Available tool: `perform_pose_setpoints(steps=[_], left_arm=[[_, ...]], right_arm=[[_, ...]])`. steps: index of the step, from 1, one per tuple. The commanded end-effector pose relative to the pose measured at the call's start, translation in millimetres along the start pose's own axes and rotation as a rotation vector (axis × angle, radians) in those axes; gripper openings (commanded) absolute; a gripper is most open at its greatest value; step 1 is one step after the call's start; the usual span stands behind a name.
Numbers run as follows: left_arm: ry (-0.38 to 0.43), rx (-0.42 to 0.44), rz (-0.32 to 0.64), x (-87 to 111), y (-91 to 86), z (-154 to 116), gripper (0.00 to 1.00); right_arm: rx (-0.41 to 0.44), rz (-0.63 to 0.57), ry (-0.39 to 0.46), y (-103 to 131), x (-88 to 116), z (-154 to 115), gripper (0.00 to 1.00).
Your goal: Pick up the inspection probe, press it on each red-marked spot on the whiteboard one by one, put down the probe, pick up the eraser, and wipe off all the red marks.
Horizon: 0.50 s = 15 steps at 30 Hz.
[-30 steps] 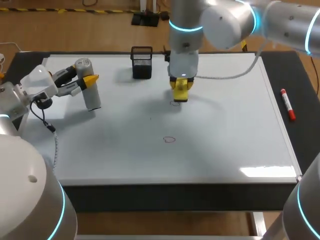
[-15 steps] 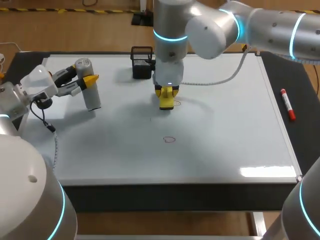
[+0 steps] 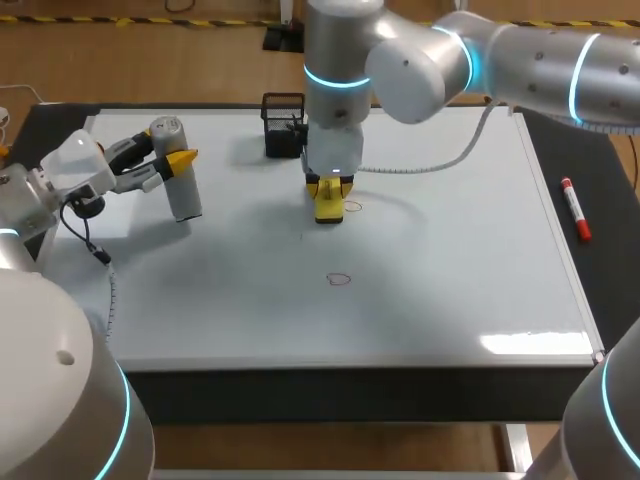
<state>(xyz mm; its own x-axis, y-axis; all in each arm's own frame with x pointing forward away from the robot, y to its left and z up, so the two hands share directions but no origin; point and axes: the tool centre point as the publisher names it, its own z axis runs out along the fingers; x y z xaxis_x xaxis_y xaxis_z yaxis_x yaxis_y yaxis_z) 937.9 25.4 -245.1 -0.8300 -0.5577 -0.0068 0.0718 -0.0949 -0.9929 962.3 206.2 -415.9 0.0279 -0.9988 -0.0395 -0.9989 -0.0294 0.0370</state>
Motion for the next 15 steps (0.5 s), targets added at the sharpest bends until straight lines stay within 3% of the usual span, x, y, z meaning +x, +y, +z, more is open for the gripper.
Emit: perform_pose_setpoints(steps=[1, 15], left_arm=[[-0.002, 0.000, 0.000, 0.4, -1.2, 0, 0.00], [-0.002, 0.000, 0.000, 0.4, -1.2, 0, 0.00]], right_arm=[[-0.002, -0.002, 0.002, -1, 2, 1, 0.00], [0.004, 0.041, 0.025, -1, 28, 4, 0.00]])
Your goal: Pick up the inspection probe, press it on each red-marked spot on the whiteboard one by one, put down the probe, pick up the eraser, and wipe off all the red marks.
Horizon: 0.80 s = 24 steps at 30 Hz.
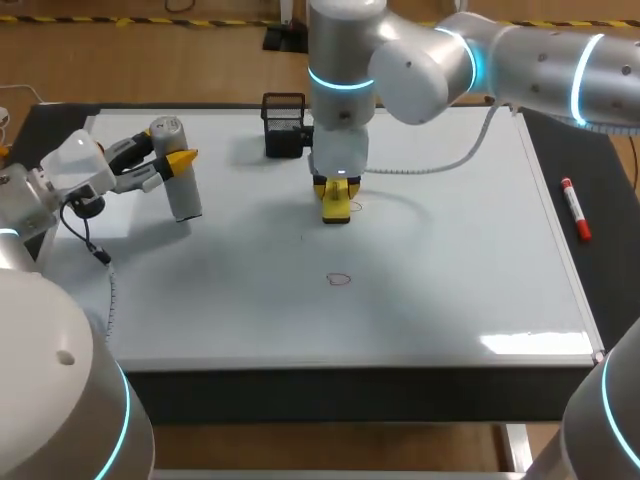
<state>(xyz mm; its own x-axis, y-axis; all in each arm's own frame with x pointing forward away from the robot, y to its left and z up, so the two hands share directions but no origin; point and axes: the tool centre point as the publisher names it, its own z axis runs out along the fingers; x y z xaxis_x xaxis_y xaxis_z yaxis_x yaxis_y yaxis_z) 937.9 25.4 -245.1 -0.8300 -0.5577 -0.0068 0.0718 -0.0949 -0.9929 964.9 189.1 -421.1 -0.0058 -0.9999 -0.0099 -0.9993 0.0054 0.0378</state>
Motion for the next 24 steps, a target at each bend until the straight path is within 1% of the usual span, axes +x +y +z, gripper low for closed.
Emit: perform_pose_setpoints(steps=[1, 14, 18, 24], left_arm=[[-0.002, 0.000, 0.000, 0.4, -1.2, 0, 0.00], [-0.002, 0.000, 0.000, 0.4, -1.2, 0, 0.00], [-0.002, 0.000, 0.000, 0.4, -1.2, 0, 0.00], [-0.002, 0.000, 0.000, 0.4, -1.2, 0, 0.00]], right_arm=[[0.004, 0.011, -0.002, 1, 14, 0, 0.00], [0.016, 0.070, 0.023, -2, 53, 1, 0.00], [0.018, 0.079, 0.030, -2, 61, 1, 0.00], [0.025, 0.090, 0.035, -3, 66, -2, 0.00]])
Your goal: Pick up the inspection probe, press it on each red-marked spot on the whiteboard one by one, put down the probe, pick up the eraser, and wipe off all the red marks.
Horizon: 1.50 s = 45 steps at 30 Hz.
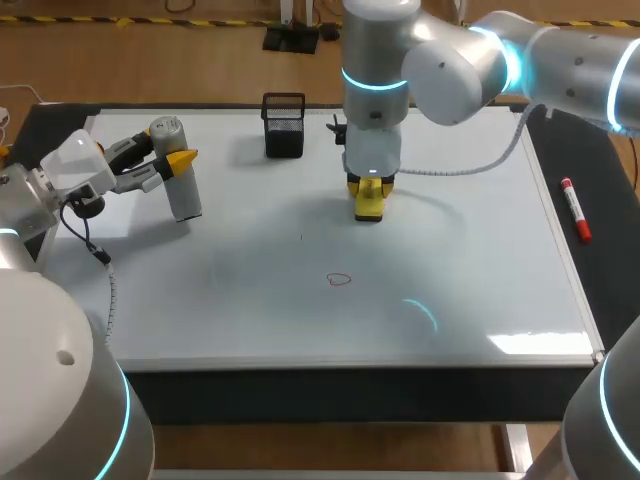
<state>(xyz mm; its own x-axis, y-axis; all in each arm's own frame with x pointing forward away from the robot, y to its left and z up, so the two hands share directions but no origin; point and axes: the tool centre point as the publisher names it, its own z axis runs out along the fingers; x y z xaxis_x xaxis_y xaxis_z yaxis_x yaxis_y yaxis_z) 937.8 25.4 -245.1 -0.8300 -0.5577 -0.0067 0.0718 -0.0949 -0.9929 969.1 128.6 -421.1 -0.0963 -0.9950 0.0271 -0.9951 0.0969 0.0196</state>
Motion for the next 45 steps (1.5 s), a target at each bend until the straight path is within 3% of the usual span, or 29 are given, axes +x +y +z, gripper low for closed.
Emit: perform_pose_setpoints(steps=[1, 9, 30, 45], left_arm=[[-0.002, 0.000, 0.000, 0.4, -1.2, 0, 0.00], [-0.002, 0.000, 0.000, 0.4, -1.2, 0, 0.00], [-0.002, 0.000, 0.000, 0.4, -1.2, 0, 0.00], [-0.002, 0.000, 0.000, 0.4, -1.2, 0, 0.00]], right_arm=[[0.011, -0.002, 0.000, 1, 6, -3, 0.00], [0.016, -0.024, 0.004, -7, 16, -20, 0.00], [0.033, 0.173, -0.032, -78, 105, -49, 0.00], [-0.002, 0.203, -0.037, -88, 114, -40, 0.00]])
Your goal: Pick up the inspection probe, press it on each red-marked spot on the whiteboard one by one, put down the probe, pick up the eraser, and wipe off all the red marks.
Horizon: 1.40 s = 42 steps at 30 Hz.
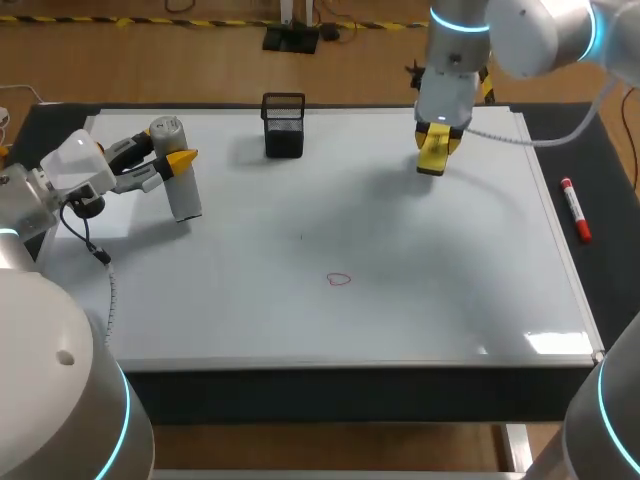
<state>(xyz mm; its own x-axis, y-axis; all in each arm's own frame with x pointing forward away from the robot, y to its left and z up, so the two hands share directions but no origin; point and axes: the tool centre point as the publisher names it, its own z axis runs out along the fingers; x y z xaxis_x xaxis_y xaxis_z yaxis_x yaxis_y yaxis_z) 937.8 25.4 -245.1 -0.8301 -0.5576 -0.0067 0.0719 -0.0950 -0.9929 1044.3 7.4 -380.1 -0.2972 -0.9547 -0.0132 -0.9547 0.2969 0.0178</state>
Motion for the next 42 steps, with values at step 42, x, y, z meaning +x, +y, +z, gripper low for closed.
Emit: perform_pose_setpoints(steps=[42], left_arm=[[0.333, 0.033, 0.016, 121.0, -9.0, 43, 0.00]], right_arm=[[-0.002, -0.001, 0.007, -2, -1, -1, 0.00]])
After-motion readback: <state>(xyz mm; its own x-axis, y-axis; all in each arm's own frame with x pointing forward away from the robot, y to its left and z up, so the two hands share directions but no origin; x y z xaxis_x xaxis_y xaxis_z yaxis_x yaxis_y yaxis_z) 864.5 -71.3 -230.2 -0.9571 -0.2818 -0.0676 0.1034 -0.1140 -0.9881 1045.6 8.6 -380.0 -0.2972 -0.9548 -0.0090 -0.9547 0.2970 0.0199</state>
